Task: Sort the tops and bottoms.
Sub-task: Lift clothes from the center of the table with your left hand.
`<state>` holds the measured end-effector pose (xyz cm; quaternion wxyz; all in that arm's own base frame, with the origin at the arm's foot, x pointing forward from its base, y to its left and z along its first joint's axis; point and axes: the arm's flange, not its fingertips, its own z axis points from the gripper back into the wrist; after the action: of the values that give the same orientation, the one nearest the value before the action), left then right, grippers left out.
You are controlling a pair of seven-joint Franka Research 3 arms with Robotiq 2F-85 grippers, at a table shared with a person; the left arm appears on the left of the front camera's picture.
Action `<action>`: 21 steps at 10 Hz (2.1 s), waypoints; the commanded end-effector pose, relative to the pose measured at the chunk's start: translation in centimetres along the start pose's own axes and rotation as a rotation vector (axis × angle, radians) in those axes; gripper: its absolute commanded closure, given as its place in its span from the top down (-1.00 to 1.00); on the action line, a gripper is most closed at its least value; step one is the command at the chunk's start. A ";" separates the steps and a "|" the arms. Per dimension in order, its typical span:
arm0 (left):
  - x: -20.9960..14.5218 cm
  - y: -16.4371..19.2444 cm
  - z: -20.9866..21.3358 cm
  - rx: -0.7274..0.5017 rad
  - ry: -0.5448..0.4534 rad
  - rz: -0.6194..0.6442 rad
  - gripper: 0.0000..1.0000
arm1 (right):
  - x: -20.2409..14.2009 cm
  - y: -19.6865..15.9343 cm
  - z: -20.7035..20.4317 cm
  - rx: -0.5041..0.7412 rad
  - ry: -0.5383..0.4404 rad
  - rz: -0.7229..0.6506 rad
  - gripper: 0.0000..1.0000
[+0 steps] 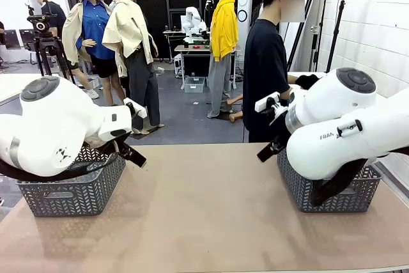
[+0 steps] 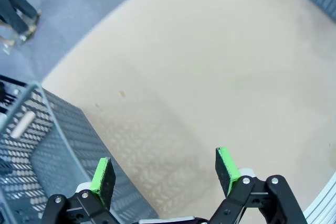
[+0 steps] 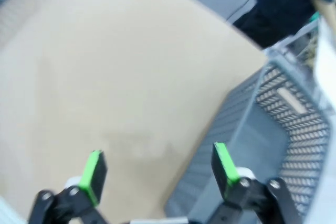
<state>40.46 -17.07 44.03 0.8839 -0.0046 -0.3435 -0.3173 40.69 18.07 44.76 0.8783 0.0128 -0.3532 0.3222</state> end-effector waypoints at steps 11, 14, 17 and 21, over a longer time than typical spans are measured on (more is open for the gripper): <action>-17.9 30.2 10.2 0.341 0.319 0.338 1.00 | -18.2 -29.5 8.8 -0.510 0.291 -0.535 1.00; -21.7 30.7 9.0 0.216 0.273 0.402 1.00 | -19.9 -29.4 8.7 -0.511 0.301 -0.566 1.00; -21.2 29.6 8.3 0.270 0.307 0.399 1.00 | -20.1 -30.1 8.8 -0.491 0.323 -0.554 1.00; -21.2 29.6 8.3 0.270 0.307 0.399 1.00 | -20.1 -30.1 8.8 -0.491 0.323 -0.554 1.00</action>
<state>40.27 20.10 43.60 0.9628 0.0842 -0.2393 -0.0931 41.63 -19.15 44.89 0.9526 -0.1530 -0.2619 -0.0244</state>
